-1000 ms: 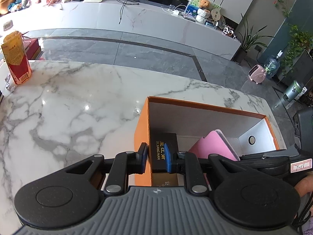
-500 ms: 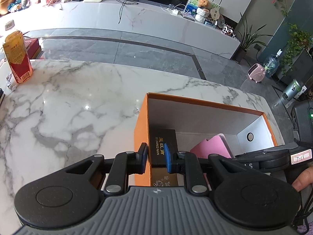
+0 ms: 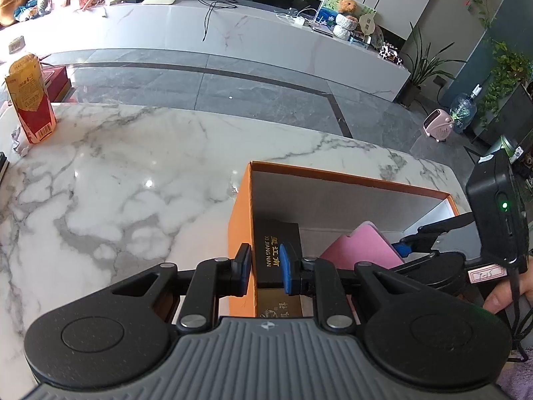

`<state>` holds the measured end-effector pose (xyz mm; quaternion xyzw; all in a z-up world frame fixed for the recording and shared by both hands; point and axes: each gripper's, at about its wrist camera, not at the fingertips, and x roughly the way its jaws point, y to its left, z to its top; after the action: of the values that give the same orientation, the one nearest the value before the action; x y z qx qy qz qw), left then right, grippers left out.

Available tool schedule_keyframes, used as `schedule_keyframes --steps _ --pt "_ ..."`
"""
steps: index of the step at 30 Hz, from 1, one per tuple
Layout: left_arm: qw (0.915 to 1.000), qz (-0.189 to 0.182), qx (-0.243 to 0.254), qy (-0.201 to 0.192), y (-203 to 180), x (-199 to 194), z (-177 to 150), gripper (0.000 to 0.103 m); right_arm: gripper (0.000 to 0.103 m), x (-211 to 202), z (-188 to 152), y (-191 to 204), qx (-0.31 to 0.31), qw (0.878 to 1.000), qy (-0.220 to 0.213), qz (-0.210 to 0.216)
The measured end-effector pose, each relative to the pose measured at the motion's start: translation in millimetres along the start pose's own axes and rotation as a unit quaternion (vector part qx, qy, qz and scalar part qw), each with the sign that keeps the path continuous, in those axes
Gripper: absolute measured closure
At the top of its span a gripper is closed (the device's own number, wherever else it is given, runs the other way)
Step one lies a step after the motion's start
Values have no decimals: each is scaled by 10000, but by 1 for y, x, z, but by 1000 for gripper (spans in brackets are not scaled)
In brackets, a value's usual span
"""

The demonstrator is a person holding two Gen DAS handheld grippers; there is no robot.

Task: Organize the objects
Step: 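Lower the pink card holder into the orange box and open the right gripper, then push the pink card holder flat beside the boxes with the right gripper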

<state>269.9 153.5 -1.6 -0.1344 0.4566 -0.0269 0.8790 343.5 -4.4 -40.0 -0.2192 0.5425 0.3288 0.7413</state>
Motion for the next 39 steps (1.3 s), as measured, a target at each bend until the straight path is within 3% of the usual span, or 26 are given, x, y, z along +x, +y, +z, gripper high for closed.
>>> schedule_keyframes --steps 7,9,11,13,15,23,25,29,39 --pt "10000 -6 6 -3 0 -1 -1 81 30 10 4 -4 -176 9982 -106 -561" --pt "10000 -6 3 -3 0 -1 -2 81 29 9 3 -7 -229 9971 -119 -720" --pt "10000 -1 5 -6 0 -1 -2 81 24 10 3 -9 -229 9975 -60 -659" --pt "10000 -3 4 -6 0 -1 -2 81 7 11 4 -11 -174 9987 -11 -475" --pt "10000 -10 -6 -1 0 -1 -2 81 1 15 6 -12 -161 9994 63 -310" --pt "10000 4 74 34 -2 -1 -2 81 5 39 14 -1 -554 9965 539 -325" --pt "10000 2 64 36 -1 -1 -2 81 15 38 13 7 -985 9930 498 -430" --pt "10000 -2 19 45 -1 0 -2 81 29 28 9 28 -2089 9769 381 -254" --pt "9999 -4 29 156 -1 -2 -4 81 49 14 5 48 -3058 9487 688 414"
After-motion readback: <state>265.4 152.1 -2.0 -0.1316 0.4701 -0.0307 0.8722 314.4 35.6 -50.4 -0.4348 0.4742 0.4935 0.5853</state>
